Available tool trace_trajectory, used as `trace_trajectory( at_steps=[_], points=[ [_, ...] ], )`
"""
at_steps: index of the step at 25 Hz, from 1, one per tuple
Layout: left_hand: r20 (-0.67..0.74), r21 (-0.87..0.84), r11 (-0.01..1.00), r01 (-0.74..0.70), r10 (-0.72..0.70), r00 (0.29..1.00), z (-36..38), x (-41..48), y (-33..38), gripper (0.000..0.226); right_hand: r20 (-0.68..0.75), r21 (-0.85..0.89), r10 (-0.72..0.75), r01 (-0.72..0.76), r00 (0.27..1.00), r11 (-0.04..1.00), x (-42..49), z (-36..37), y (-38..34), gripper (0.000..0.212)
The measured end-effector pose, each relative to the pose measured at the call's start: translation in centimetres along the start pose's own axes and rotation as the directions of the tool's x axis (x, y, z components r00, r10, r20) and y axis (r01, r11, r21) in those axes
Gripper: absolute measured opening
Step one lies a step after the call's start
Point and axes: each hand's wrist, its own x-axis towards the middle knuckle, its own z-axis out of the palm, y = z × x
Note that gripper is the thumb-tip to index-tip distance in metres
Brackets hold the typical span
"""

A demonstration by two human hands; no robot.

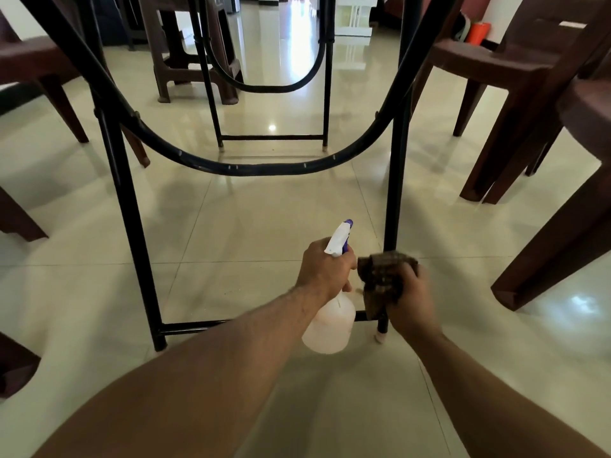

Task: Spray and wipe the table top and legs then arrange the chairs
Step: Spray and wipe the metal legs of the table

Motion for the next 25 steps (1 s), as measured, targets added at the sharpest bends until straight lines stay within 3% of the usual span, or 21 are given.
trace_trajectory(
  at_steps=[1,3,7,9,12,13,16,18,19,22,25],
  points=[
    [0.000,0.007,1.000,-0.002,0.002,1.000,-0.1,0.1,-0.1,0.005,0.063,-0.134,-0.027,0.035,0.998,0.990,-0.9,-0.1,0.3,0.044],
    [-0.013,0.012,1.000,0.010,-0.010,1.000,-0.2,0.2,-0.5,0.009,0.033,-0.400,-0.129,0.132,0.991,0.907,0.0,0.0,-1.2,0.045],
    [-0.047,0.023,0.999,0.039,-0.038,0.998,-0.5,0.0,-1.0,0.010,-0.024,-0.567,-0.320,0.250,0.947,0.785,3.1,-0.5,-4.0,0.069],
    [-0.024,0.039,0.999,0.035,-0.034,0.999,-0.7,0.0,-1.4,0.008,0.123,-0.663,-0.432,0.398,0.893,0.634,1.7,-0.8,-0.7,0.064],
    [-0.017,0.061,0.997,0.042,-0.041,0.999,-0.5,-0.3,-2.0,0.007,0.449,-0.730,-0.485,0.621,0.750,0.285,-2.0,-0.2,5.0,0.047],
    [-0.013,0.059,0.997,0.042,-0.041,0.999,-0.3,-0.4,-2.0,0.007,0.483,-0.724,-0.487,0.645,0.728,0.247,-1.9,-0.4,5.3,0.048],
    [0.017,0.039,0.999,0.026,-0.027,1.000,0.4,-0.8,-1.6,0.008,0.431,-0.770,-0.449,0.578,0.783,0.269,0.4,-1.1,3.0,0.067],
    [0.031,0.032,0.999,0.030,-0.031,0.999,0.6,-0.7,-1.5,0.007,0.411,-0.830,-0.368,0.509,0.834,0.228,0.4,-1.0,2.1,0.068],
    [0.034,0.031,0.999,0.032,-0.033,0.999,0.7,-0.7,-1.6,0.007,0.449,-0.828,-0.327,0.525,0.831,0.195,-0.6,-0.2,2.6,0.066],
    [0.022,0.018,0.999,0.031,-0.031,0.999,0.3,-0.7,-1.7,0.009,0.649,-0.734,-0.210,0.675,0.731,0.078,-3.9,0.9,4.4,0.070],
    [-0.002,-0.012,0.998,0.061,-0.061,0.998,0.1,-0.4,-2.3,0.010,0.506,-0.817,-0.303,0.561,0.808,0.133,-1.3,0.1,2.8,0.072]
  ],
)
